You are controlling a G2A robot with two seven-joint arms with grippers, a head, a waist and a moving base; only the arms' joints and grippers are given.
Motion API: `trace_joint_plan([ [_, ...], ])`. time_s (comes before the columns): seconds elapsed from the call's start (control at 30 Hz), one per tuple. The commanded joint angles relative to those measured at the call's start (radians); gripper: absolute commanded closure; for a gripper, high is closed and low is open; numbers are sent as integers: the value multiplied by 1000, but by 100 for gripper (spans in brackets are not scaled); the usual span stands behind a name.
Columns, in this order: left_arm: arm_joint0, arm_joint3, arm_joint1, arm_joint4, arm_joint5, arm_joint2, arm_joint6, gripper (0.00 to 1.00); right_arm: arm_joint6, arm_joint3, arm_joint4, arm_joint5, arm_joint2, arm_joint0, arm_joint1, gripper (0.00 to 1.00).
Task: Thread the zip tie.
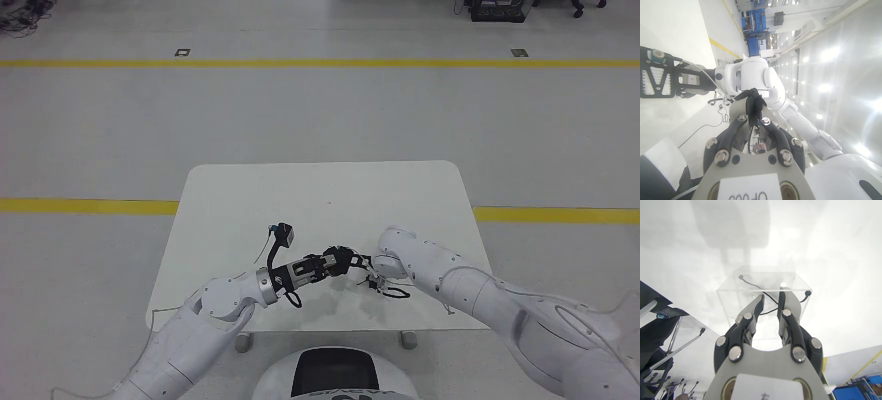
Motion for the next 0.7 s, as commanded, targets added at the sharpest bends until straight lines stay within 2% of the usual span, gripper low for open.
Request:
trace_joint_plan([
  [0.0,0,0,0,0,0,0,0,100,-1,-3,0,0,0,1,2,93],
  [0.07,0,0,0,0,0,0,0,100,-2,-6,1,0,0,2,4,100],
  [0.5,0,0,0,0,0,0,0,100,-1,-39,17,0,0,7,26,100],
  [0.53,0,0,0,0,0,0,0,100,1,-44,14,0,0,6,28,98],
  [0.57,0,0,0,0,0,0,0,100,2,-48,12,0,0,5,30,84],
  [0.6,0,0,0,0,0,0,0,100,3,-51,11,0,0,4,31,77],
  [0.67,0,0,0,0,0,0,0,100,1,-54,8,0,0,4,32,76],
])
